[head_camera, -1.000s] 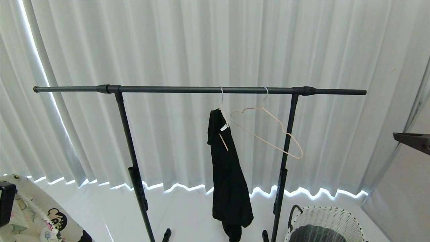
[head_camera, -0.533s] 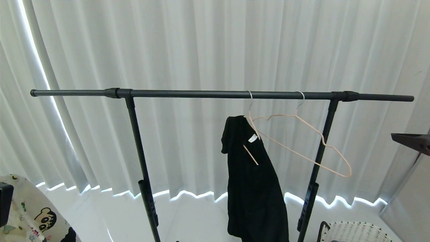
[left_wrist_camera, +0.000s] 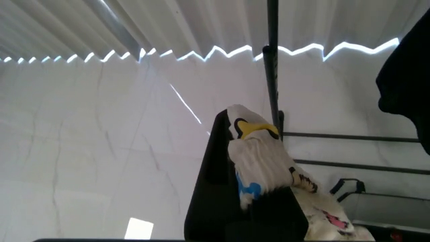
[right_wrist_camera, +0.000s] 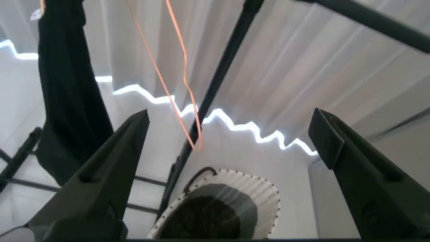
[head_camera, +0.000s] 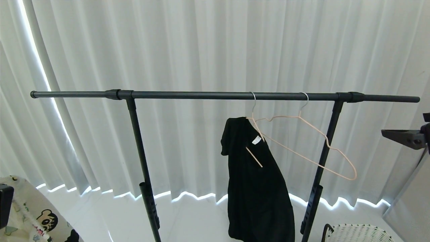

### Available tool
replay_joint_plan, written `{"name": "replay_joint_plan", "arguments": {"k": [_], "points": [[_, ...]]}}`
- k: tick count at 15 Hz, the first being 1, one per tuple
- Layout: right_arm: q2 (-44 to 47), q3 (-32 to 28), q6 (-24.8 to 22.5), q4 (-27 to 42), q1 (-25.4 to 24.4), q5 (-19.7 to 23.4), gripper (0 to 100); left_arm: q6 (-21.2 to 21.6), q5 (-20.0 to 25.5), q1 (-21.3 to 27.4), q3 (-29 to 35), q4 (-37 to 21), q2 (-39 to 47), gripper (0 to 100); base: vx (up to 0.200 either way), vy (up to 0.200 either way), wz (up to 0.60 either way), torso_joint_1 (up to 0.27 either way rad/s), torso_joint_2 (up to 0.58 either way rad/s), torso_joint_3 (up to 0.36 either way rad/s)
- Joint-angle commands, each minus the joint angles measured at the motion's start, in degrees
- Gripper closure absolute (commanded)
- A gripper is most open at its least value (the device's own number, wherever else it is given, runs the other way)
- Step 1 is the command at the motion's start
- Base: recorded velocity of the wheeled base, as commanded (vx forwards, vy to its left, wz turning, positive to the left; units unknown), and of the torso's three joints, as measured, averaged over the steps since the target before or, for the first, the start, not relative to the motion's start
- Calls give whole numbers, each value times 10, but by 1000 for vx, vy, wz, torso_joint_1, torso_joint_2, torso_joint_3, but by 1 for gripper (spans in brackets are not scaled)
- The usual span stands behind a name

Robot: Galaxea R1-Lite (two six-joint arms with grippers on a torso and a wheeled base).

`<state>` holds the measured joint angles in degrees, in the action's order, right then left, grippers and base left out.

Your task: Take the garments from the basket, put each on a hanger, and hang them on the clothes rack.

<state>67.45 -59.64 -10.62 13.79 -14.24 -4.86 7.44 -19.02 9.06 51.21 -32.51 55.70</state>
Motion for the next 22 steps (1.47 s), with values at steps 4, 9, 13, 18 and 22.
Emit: {"name": "replay_joint_plan", "arguments": {"k": [4, 9, 13, 18, 22], "points": [[54, 0, -4, -24, 8, 46, 0, 0, -1, 3, -1, 0, 0, 100, 200, 0, 0, 2, 2, 6], [119, 0, -46, -24, 50, 144, 0, 1, -1, 23, -12, 0, -31, 100, 0, 0, 0, 0, 0, 0], [188, 4, -47, -28, 63, 223, 0, 47, -1, 30, -41, 0, -78, 100, 0, 0, 0, 0, 0, 0], [279, 4, -65, -88, 95, 282, 0, 56, -1, 68, -41, 8, -81, 100, 0, 0, 0, 0, 0, 0], [306, 3, -77, -97, 118, 341, 0, 57, 0, 105, -49, 51, -78, 100, 0, 0, 0, 0, 0, 0]]}}
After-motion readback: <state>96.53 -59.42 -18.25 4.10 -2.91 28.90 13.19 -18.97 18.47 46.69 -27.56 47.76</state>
